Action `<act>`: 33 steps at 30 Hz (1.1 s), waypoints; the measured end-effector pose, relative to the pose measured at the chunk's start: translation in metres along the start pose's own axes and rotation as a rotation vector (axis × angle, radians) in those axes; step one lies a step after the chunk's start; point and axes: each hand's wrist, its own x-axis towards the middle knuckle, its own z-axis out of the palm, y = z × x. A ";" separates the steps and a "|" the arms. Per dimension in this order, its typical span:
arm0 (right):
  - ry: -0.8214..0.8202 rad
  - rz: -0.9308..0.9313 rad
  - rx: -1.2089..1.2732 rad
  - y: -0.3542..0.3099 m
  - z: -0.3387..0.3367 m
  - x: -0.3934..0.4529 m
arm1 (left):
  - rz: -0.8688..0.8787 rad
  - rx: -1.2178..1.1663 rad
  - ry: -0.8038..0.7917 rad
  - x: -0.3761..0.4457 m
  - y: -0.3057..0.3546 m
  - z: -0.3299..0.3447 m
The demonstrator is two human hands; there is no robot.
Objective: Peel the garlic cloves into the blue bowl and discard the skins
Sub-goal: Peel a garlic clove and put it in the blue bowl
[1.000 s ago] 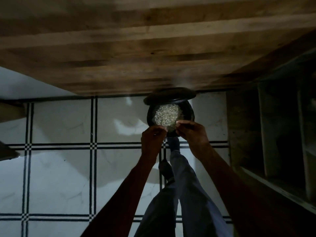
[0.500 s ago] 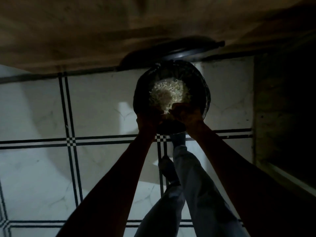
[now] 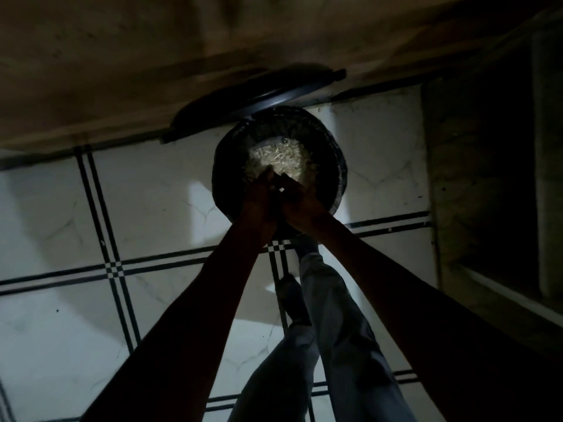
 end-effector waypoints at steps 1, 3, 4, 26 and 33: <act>0.055 0.010 0.035 -0.004 -0.009 -0.010 | 0.017 0.010 -0.031 -0.015 0.006 0.007; 0.239 0.003 0.191 -0.009 -0.031 -0.038 | 0.075 0.089 -0.073 -0.050 0.015 0.022; 0.315 0.001 0.255 -0.013 -0.044 -0.059 | 0.088 0.137 -0.092 -0.073 0.020 0.029; 1.635 -0.134 1.023 0.122 -0.219 -0.778 | 0.498 1.201 -1.085 -0.603 -0.268 0.347; 1.786 0.186 0.918 0.268 -0.246 -0.852 | 0.725 1.547 -1.283 -0.612 -0.431 0.426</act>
